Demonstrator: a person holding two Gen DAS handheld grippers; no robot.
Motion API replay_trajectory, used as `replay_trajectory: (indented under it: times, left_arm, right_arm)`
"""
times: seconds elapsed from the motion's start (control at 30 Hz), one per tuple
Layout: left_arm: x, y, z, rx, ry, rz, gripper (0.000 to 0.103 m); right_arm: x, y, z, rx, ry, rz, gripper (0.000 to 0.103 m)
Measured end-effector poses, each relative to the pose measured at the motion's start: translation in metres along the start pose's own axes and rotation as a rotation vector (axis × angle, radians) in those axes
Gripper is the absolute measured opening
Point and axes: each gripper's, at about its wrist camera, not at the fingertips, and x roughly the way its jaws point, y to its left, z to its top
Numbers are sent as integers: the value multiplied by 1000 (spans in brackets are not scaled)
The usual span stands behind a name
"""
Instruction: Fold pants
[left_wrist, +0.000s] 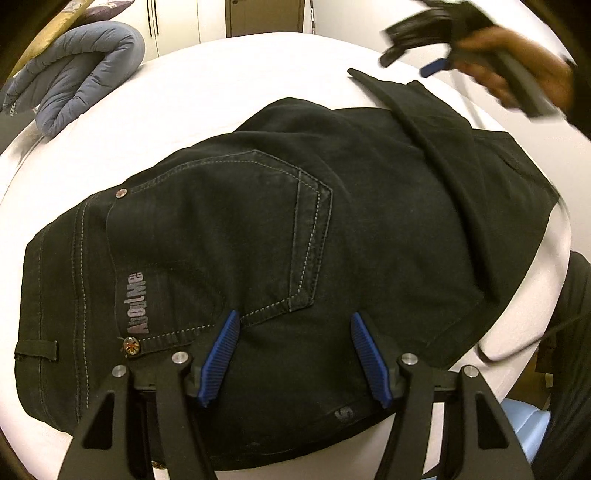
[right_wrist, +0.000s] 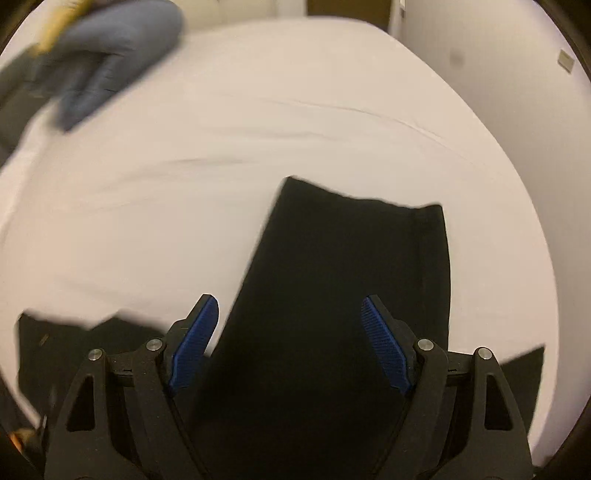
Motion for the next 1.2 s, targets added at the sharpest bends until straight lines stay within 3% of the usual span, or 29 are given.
replay_trajectory:
  times: [0.2, 0.37, 0.4, 0.43, 0.47, 0.53, 0.6, 0.77, 0.9, 0.97, 1.1, 1.2]
  left_arm:
    - [1, -1, -1, 4, -5, 6, 65]
    - [1, -1, -2, 3, -8, 4, 65]
    - [1, -1, -3, 1, -8, 4, 65]
    - [0, 0, -3, 1, -8, 3, 65]
    - [0, 0, -3, 1, -7, 4, 65]
    - [0, 0, -3, 2, -5, 6, 65]
    - [0, 0, -2, 1, -1, 8, 65]
    - [2, 0, 1, -3, 9, 11, 66]
    - [3, -2, 4, 6, 24, 14, 66]
    - [3, -2, 7, 5, 35, 11, 66]
    - [6, -5, 14, 8, 62, 17, 66]
    - [9, -8, 22, 18, 90, 25, 67]
  right_arm:
    - [68, 15, 67, 75, 99, -111, 79]
    - [115, 26, 90, 77, 179, -188, 77]
    - [119, 28, 94, 69, 167, -189, 74]
    - [121, 29, 100, 70, 150, -182, 57]
    - [123, 30, 107, 75, 142, -154, 49]
    - [124, 31, 119, 80, 134, -134, 11]
    - [122, 28, 128, 95, 122, -107, 2]
    - [76, -12, 134, 203, -45, 13, 2]
    - [28, -76, 111, 361, -197, 96, 2]
    - [5, -128, 77, 505, -270, 149, 2]
    - [-4, -213, 7, 804, -356, 206, 2]
    - [13, -257, -52, 981, -358, 206, 2]
